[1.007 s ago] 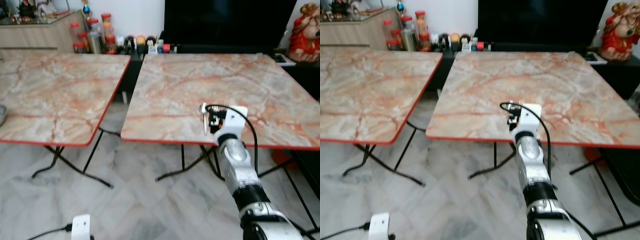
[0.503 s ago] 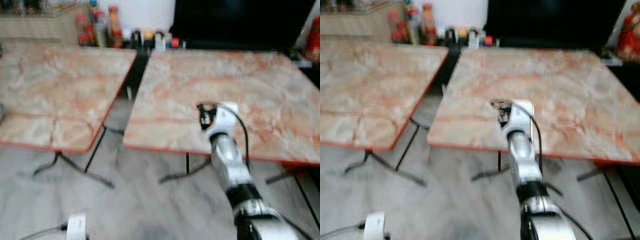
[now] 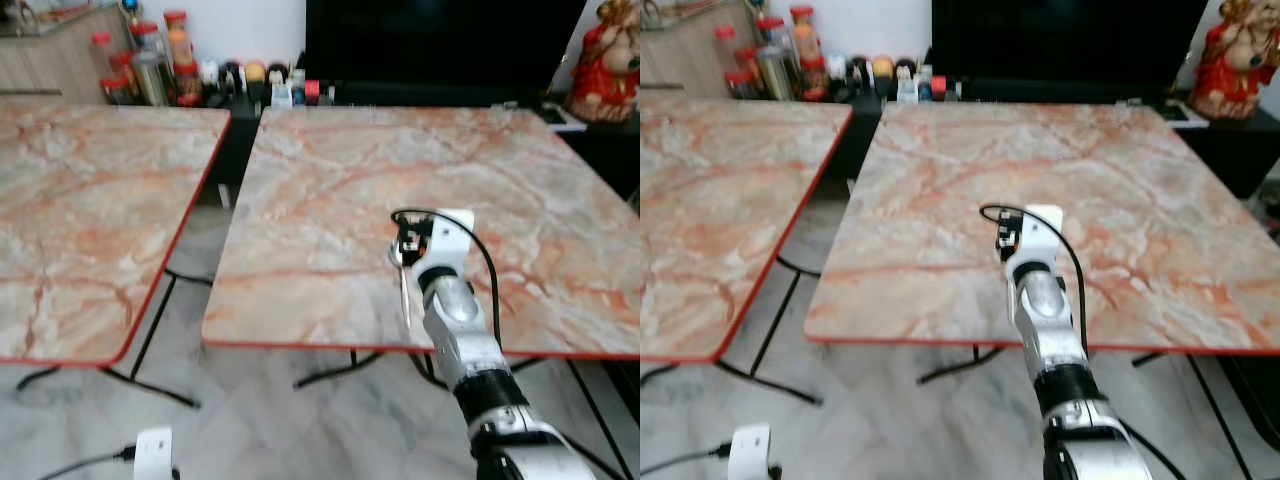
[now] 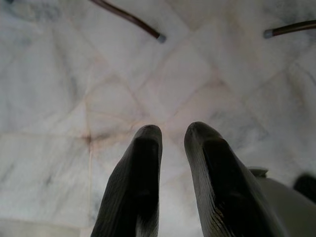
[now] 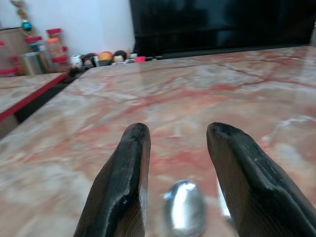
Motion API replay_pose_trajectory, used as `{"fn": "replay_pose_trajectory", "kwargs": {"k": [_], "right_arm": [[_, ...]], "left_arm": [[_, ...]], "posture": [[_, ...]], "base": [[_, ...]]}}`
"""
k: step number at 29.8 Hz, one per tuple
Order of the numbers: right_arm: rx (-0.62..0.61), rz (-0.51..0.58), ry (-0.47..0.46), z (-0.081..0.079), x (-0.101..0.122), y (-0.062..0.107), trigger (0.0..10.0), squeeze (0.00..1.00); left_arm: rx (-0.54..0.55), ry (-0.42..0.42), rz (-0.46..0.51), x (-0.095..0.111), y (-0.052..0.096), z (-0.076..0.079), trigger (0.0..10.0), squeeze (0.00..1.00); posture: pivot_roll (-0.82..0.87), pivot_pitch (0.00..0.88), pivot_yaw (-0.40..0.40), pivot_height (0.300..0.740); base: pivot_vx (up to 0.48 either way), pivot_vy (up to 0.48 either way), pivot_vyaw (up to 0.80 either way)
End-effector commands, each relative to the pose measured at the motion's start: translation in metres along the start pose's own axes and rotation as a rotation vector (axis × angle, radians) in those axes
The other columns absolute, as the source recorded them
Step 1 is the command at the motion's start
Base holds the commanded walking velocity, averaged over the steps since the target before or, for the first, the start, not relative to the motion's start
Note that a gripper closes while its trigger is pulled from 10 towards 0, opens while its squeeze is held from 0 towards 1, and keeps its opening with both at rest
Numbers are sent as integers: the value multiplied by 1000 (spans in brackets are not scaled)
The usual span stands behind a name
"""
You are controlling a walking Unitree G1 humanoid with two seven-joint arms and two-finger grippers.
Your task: Setting the table
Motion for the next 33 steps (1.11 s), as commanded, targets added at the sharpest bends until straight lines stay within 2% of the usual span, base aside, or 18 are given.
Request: {"fn": "replay_pose_trajectory", "kwargs": {"k": [1, 2, 3, 8, 11, 21, 24, 25, 26, 27, 28, 32, 33], "right_arm": [[-20, 7, 11, 9, 4, 1, 10000, 0], [-20, 6, 11, 9, 4, 1, 10000, 0], [-14, -49, 28, 7, -3, 5, 10000, 0], [4, -74, 22, 4, -5, 10, 10000, 0], [-2, -149, 17, 6, -11, 22, 10000, 0], [1, -231, 8, 0, -5, 40, 10000, 0], [6, -265, -6, -1, -11, 40, 10000, 0], [-1, -282, -14, 0, -14, 41, 10000, 341], [-7, -293, -19, 1, -15, 41, 10000, 341], [-19, -301, -30, 3, -16, 41, 10000, 824], [-25, -335, -23, 4, -20, 41, 10000, 1000], [-38, -365, -27, 6, -24, 40, 10000, 1000], [-44, -372, -31, 7, -26, 40, 10000, 529]], "left_arm": [[-17, 6, -21, -6, 1, 7, 10000, 0], [-17, 6, -21, -6, 1, 7, 10000, 0], [-18, 10, -17, -5, 1, 7, 10000, 0], [-19, 9, -15, -4, 1, 7, 10000, 0], [-24, 6, -14, -3, 1, 8, 10000, 0], [-34, 2, -13, -3, 1, 14, 10000, 0], [-31, 2, -14, -3, 1, 14, 10000, 0], [-30, 2, -14, -3, 1, 14, 10000, 0], [-30, 3, -14, -3, 1, 14, 10000, 0], [-29, 3, -14, -3, 1, 14, 10000, 0], [-25, 7, -15, -3, 1, 12, 10000, 0], [-23, 10, -16, -3, 1, 11, 10000, 0], [-22, 10, -16, -3, 1, 11, 10000, 0]], "posture": [[-6, 32, -3, 740], [-6, 32, -3, 740], [-9, 42, -1, 740], [-13, 47, -1, 740], [-16, 50, 0, 740], [-25, 50, 1, 740], [-21, 47, -2, 740], [-15, 46, -4, 740], [-15, 46, -4, 740], [-15, 46, -4, 740], [-16, 43, -6, 740], [-17, 41, -6, 740], [-17, 41, -6, 740]], "base": [[382, 0, 0], [382, 0, 0], [0, 0, 0], [0, 0, 0], [0, 0, 0], [0, 0, 0], [0, 0, 0], [0, 0, 0], [0, 0, 0], [0, 0, 0], [0, 0, 0], [0, 0, 0], [0, 0, 0]]}}
Point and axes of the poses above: a point about 5 cm out from each wrist's last joint towards the gripper, its own y axis pointing back from the gripper into the wrist, its own x axis along the axis of the wrist's last joint, z = x × y, the point moved 3 cm from there along -y, pointing out of the wrist towards the gripper, and after that the axes turned 8 degrees about -y, right-handed, at the moved point
